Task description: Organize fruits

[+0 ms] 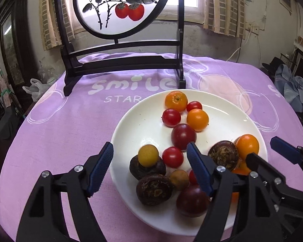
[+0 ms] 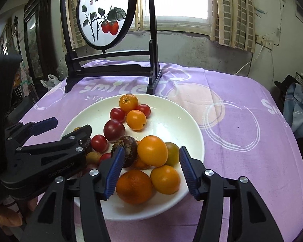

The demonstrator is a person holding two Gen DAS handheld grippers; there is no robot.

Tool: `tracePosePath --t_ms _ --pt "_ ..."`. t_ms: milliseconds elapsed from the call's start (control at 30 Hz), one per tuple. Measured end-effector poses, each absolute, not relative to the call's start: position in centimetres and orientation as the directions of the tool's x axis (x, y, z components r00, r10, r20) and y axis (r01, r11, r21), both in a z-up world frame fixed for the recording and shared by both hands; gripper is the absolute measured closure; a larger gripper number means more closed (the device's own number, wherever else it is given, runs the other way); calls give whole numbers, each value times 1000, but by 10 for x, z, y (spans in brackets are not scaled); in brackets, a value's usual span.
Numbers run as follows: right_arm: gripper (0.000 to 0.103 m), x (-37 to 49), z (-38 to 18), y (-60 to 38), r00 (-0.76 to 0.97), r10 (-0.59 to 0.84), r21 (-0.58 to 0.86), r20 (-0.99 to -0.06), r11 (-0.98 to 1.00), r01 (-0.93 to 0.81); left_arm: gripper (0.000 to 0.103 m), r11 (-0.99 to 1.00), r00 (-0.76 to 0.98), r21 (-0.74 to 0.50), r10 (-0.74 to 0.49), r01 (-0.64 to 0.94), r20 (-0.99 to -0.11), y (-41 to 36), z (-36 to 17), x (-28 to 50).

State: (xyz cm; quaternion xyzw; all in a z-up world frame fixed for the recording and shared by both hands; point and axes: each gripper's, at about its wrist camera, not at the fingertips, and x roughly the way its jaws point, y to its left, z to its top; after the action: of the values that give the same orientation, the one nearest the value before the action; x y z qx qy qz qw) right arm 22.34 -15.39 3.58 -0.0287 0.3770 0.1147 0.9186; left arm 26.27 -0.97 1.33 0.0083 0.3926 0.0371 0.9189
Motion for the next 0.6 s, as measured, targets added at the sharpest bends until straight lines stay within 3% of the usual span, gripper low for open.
tracePosePath --t_ms 267,600 --pt "37 179 39 -177 690 195 52 -697 974 -223 8 998 701 9 50 -63 -711 -6 20 223" --pt "14 111 21 -188 646 131 14 -752 983 -183 5 1000 669 0 17 -25 -743 -16 11 157"
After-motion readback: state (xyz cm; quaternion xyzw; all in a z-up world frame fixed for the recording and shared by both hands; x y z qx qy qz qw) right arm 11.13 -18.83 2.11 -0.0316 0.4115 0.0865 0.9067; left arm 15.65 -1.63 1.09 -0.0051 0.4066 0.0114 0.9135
